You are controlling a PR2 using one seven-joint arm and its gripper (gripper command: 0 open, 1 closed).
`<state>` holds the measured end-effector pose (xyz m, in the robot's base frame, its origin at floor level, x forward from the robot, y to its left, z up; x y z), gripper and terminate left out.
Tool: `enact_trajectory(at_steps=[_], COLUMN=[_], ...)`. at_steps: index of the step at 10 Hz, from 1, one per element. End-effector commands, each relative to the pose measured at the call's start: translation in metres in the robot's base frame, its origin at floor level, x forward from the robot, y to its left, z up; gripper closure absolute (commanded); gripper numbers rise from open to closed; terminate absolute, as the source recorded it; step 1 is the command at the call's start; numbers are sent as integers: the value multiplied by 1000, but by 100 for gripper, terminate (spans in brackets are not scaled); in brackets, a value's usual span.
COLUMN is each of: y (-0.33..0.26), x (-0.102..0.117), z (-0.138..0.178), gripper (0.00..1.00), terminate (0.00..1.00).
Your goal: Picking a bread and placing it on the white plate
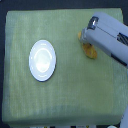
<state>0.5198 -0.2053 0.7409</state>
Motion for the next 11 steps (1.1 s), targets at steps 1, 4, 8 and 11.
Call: enact_trajectory(at_steps=[1, 4, 8, 11], y=[-2, 8, 100, 204], x=[11, 13, 9, 1], z=[12, 63, 112, 118], gripper=[100, 100, 100, 100], terminate=[0, 0, 0, 0])
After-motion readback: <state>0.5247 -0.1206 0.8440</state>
